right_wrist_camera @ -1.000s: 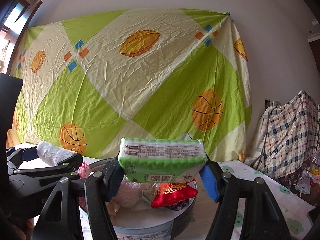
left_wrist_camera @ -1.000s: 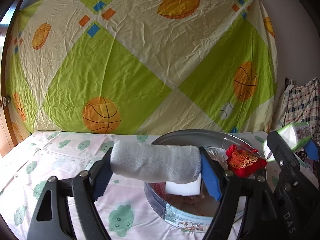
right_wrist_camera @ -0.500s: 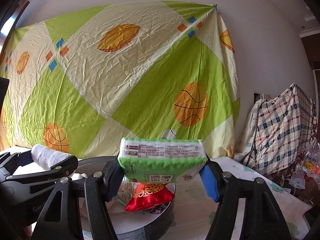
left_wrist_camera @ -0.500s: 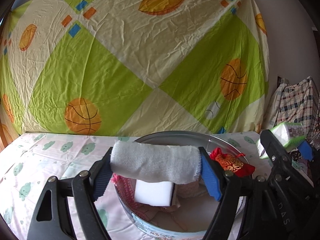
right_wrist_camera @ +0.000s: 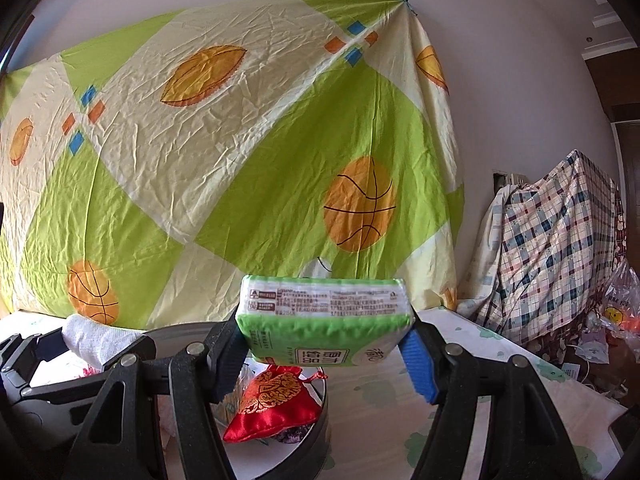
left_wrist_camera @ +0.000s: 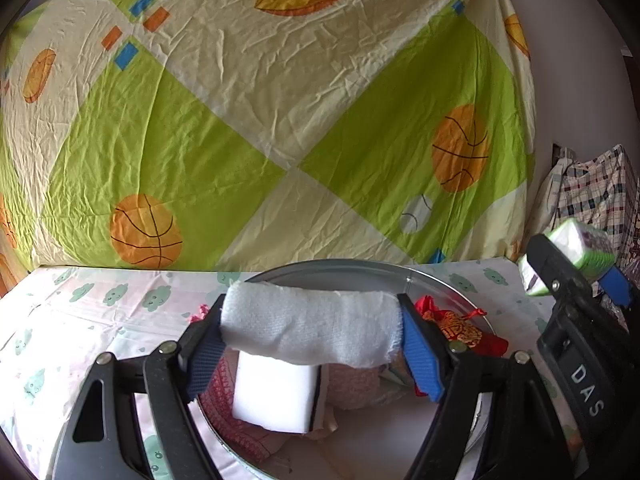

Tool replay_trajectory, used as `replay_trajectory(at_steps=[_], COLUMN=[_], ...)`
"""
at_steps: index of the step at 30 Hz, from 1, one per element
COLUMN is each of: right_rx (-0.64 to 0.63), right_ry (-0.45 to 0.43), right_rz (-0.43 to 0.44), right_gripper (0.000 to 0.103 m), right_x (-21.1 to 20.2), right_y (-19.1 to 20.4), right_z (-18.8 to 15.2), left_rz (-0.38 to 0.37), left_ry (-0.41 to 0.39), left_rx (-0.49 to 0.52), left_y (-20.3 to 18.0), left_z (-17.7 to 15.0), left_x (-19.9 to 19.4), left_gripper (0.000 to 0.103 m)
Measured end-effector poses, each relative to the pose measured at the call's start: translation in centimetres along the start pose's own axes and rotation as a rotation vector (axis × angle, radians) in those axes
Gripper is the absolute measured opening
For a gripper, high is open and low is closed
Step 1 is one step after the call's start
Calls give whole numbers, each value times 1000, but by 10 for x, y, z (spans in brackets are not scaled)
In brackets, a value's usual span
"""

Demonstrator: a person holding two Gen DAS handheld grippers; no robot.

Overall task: Organize soft objects
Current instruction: 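Carry the towel and green tissue pack in both tools over the tin, then open both tools to drop the towel and tissue pack into the tin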

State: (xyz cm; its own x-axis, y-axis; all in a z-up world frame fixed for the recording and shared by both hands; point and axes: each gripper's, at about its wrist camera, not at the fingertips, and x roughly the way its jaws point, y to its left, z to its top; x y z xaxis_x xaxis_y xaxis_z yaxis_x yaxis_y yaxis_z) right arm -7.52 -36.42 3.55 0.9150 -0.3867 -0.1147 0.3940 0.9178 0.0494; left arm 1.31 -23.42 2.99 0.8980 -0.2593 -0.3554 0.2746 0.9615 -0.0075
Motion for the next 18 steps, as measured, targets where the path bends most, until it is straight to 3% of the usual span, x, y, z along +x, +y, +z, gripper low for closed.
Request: replay_trajectory(at_steps=[18], right_rx=[-25], right_ry=[61], right_rz=[36], right_gripper=[70], right_x=[45], right_y=[23], right_z=[22], left_rz=[18], left_ry=[72], left_rx=[-13], left_y=[1], left_z=[-2], left_x=[21], left_gripper=[79])
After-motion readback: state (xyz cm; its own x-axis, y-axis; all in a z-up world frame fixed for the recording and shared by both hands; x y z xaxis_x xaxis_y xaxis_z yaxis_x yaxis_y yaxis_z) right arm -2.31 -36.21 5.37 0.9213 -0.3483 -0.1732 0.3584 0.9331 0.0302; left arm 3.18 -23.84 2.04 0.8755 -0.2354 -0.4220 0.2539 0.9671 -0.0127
